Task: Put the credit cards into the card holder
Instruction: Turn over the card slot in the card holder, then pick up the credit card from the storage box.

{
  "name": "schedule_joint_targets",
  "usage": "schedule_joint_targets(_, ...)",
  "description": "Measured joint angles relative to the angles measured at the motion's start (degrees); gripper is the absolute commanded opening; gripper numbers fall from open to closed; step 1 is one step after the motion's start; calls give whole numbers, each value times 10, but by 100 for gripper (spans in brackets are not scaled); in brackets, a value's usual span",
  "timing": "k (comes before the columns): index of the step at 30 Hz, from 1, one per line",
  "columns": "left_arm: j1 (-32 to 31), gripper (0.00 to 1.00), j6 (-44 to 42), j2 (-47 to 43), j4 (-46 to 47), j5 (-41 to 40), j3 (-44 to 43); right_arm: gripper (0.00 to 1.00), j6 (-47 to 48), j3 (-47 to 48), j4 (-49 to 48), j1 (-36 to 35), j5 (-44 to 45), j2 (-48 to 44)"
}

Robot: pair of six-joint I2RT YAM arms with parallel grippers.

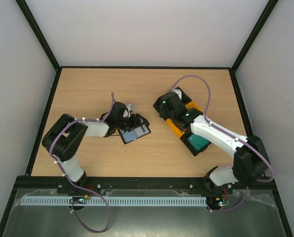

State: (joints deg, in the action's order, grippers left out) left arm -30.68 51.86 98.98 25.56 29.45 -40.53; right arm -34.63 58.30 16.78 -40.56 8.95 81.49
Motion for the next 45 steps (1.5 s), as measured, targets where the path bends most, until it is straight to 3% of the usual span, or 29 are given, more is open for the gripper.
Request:
schedule_joint_targets(8,-25,77,-66,-13,-76,-57,-33,49,37,-2,75,91,-38,-60)
schedule_joint_targets(13,-26,99,-103,-106,-123,-99,-18,55,71,-3,112,146,-69,-115)
schedule_joint_targets(20,-28,100,-141,-188,-138,-142,-19,52,130,16,197,217,-128,-100)
schedule_joint_targets(28,-42,77,-139,-98,-138,-101,-68,37,170,32,244,237,-151,-19)
schedule_joint_targets(41,-152,47,-58,63,-93,-53,-158,35,226,101,243,252,-179,142)
schedule_joint_targets(45,-176,43,-33,101,-76,-62,-177,36,244,110,243,260,-189,167)
